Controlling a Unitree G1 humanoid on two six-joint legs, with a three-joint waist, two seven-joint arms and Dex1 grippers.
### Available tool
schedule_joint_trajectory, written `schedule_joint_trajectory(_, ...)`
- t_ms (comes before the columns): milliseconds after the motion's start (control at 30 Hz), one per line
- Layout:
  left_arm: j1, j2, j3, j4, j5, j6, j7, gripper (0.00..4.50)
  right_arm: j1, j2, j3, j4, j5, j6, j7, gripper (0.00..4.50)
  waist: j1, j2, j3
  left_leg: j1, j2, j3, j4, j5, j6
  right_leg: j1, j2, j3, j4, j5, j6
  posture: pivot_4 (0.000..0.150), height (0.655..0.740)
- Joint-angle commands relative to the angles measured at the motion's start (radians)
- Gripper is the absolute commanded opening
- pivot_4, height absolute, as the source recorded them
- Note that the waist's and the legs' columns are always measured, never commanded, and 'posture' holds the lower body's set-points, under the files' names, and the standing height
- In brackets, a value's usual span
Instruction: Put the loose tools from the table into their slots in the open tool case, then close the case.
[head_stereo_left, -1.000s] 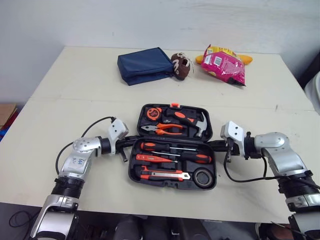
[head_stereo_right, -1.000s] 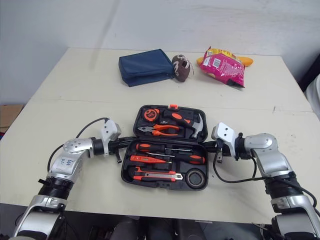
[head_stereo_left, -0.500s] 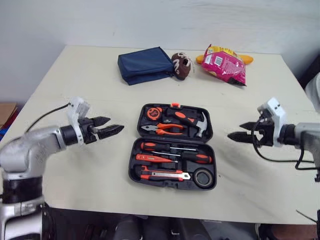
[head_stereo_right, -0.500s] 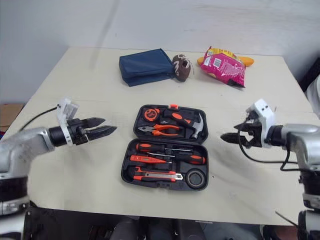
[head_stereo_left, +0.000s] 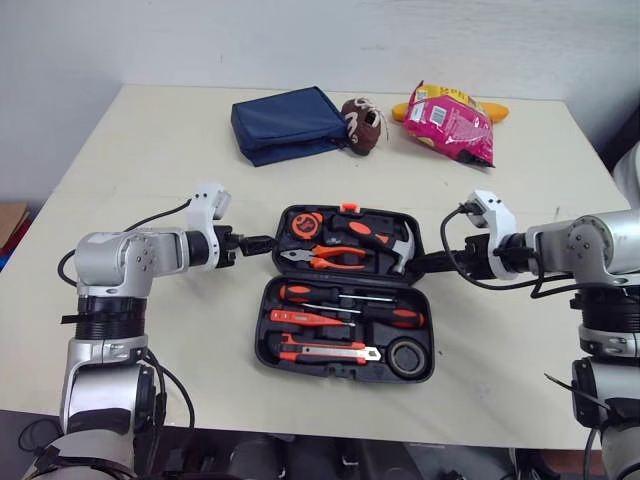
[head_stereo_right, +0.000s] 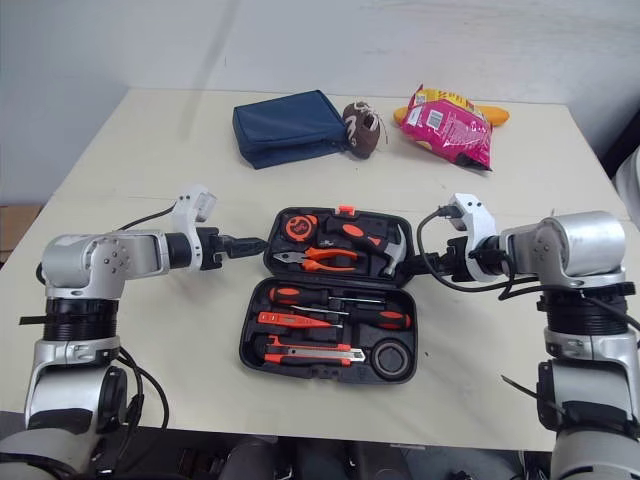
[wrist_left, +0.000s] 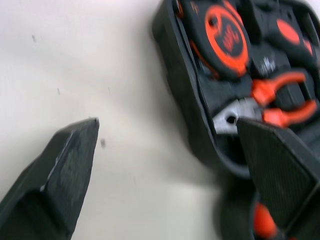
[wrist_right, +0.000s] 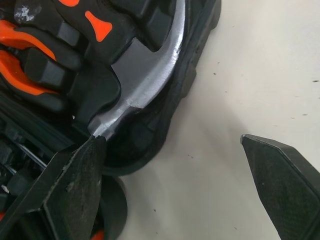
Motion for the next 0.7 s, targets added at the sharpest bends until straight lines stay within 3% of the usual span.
schedule_joint_trajectory(33,-0.043,-0.021,-0.028,0.037,0.031,-0.037,-0.001,4.42,-0.025,0.020,-0.026,0.005,-0.016,-0.005,-0.056,4.50,0.000,0.000,0.000,0.000,0.000,0.001,0.000,0.000,0.000,0.000,0.000,0.000,0.001,0.000,0.000,0.150,0.7400)
schedule_joint_trajectory(533,-0.056,-0.035,-0.092,0.088,0.084,-0.036,-0.038,4.42,-0.046,0.099,-0.016,0.108,-0.051,-0.037,-0.168,4.50,-0.007,-0.001,0.000,0.004,0.000,0.006,0.002,0.002,-0.001,-0.002,0.000,0.005,0.009,0.000,0.000,0.150,0.7400)
schedule_joint_trajectory(567,-0.051,-0.037,-0.098,0.087,0.085,-0.035,-0.042,4.48,-0.050,0.108,-0.020,0.114,-0.050,-0.035,-0.171,4.26,-0.008,-0.001,-0.001,0.004,0.000,0.006,0.002,0.002,-0.002,-0.002,0.000,0.005,0.009,0.000,0.000,0.150,0.7400)
schedule_joint_trajectory(633,-0.045,-0.049,-0.101,0.091,0.089,-0.044,-0.042,3.93,-0.061,0.139,-0.047,0.124,-0.044,-0.030,-0.184,3.65,-0.008,-0.001,-0.001,0.004,0.000,0.007,0.002,0.002,-0.002,-0.002,0.000,0.005,0.009,0.000,0.000,0.150,0.7400)
schedule_joint_trajectory(700,-0.041,-0.057,-0.098,0.093,0.090,-0.046,-0.041,3.20,-0.068,0.165,-0.078,0.130,-0.038,-0.009,-0.194,2.57,-0.009,-0.001,-0.001,0.005,0.000,0.007,0.002,0.002,-0.002,-0.002,0.000,0.005,0.010,0.000,0.000,0.150,0.7400)
